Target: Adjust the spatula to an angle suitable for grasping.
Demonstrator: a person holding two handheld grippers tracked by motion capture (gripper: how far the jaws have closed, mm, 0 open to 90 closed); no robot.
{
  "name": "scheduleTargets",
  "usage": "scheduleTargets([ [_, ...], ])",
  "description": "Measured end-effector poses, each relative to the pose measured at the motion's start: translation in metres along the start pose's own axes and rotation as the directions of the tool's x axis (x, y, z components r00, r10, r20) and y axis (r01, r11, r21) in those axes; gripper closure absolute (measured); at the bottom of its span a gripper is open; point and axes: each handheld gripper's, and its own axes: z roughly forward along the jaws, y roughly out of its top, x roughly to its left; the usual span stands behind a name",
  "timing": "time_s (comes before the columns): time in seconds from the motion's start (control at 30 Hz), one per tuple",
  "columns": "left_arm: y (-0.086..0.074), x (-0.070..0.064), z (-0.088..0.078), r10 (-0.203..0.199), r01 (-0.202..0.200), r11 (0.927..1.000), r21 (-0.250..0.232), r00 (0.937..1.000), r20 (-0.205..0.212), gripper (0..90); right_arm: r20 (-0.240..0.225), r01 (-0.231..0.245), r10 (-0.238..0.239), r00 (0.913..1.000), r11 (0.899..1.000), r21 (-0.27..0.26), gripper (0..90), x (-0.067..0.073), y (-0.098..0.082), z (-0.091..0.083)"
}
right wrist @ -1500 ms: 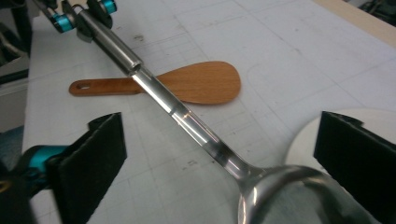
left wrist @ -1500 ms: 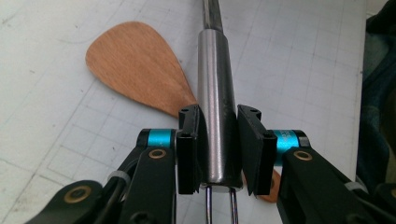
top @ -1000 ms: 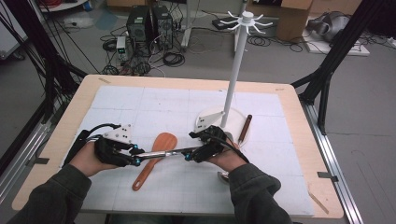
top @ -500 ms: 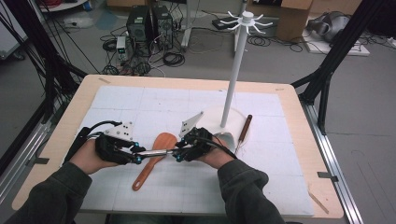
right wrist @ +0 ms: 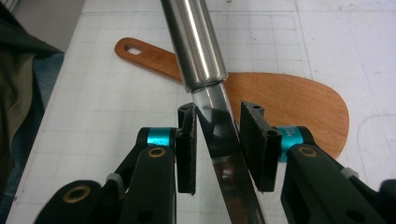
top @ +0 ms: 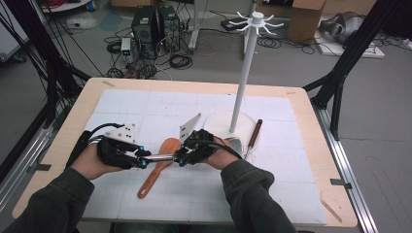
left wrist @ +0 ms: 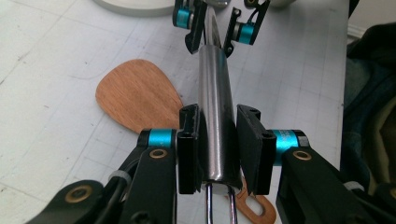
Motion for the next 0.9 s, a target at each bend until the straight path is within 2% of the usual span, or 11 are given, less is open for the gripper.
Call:
scheduleTargets([
  [0.13, 0.0, 0.003, -0.005, -0.017, 0.017, 0.9995, -0.025, 0.9998, -0.005, 69.9, -0.014, 0.044, -0.043, 0.999, 0.999, 0.003, 71.3, -0.003, 0.004, -0.001],
  [0.27, -0.002, 0.006, -0.012, -0.052, 0.05, 0.996, -0.074, 0.9984, -0.024, 67.4, -0.016, 0.077, -0.077, 0.9969, 0.997, 0.004, 73.5, -0.004, 0.01, -0.002],
  [0.37, -0.004, 0.01, -0.022, -0.072, 0.066, 0.9923, -0.105, 0.9962, -0.049, 60.5, -0.008, 0.075, -0.075, 0.9971, 0.997, -0.006, 74.0, -0.007, 0.009, -0.004],
  [0.5, -0.007, 0.013, -0.033, -0.125, 0.111, 0.9795, -0.168, 0.9891, -0.078, 54.4, -0.003, 0.065, -0.065, 0.9979, 0.997, -0.031, 74.4, -0.01, 0.007, -0.008],
  [0.57, -0.008, 0.015, -0.038, -0.138, 0.122, 0.9744, -0.189, 0.9874, -0.077, 51.7, -0.001, 0.064, -0.064, 0.9979, 0.997, -0.047, 74.7, -0.012, 0.007, -0.011],
  [0.83, -0.008, 0.015, -0.044, -0.156, 0.134, 0.9646, -0.227, 0.9845, -0.08, 44.6, 0.027, 0.036, -0.034, 0.9991, 0.995, -0.092, 75.3, -0.015, 0.005, -0.024],
  [0.9, -0.008, 0.016, -0.045, -0.155, 0.132, 0.9648, -0.227, 0.9843, -0.085, 43.5, 0.029, 0.026, -0.023, 0.9993, 0.995, -0.097, 75.4, -0.016, 0.005, -0.027],
])
